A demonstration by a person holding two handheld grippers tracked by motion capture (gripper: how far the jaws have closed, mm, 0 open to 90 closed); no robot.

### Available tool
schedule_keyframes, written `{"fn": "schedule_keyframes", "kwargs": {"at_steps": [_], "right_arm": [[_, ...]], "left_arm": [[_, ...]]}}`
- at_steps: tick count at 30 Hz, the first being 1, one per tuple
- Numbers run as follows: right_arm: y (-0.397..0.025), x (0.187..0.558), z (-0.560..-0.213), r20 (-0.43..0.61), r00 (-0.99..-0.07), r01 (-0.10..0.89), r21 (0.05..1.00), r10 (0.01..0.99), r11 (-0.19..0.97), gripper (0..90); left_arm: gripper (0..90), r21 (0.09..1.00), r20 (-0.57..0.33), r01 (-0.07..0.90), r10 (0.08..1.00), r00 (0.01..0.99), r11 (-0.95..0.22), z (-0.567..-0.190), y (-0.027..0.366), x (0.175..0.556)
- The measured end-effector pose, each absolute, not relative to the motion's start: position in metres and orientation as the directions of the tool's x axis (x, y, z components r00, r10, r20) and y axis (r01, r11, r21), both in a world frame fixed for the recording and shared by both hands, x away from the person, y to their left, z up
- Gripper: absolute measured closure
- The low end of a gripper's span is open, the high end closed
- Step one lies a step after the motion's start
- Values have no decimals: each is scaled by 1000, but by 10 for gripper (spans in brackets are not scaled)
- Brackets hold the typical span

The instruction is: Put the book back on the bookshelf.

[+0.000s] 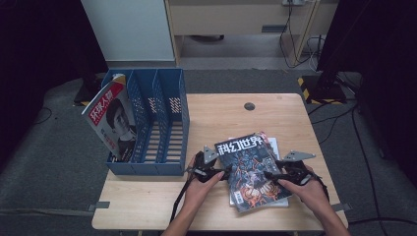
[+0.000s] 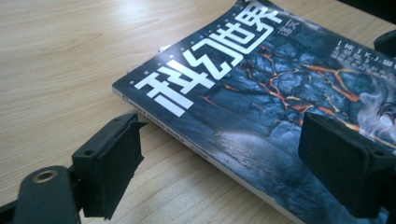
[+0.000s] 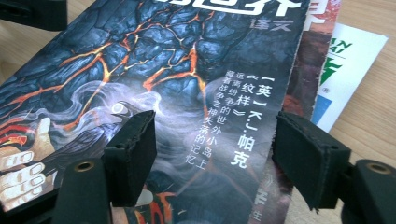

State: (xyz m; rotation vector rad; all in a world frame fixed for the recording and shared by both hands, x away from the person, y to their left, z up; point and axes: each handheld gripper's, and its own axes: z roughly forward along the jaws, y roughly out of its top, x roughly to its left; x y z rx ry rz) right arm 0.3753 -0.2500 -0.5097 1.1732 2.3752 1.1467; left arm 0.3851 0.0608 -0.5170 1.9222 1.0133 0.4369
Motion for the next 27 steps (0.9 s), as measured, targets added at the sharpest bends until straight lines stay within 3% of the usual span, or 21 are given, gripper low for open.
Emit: {"fn": "schedule_keyframes", "kwargs": {"at_steps": [27], "right_arm": [[-248, 374, -511, 116, -638, 563, 745, 761, 359, 264]], "left_arm": [[96, 799, -203, 555, 765, 611, -232, -529, 54, 392]]}}
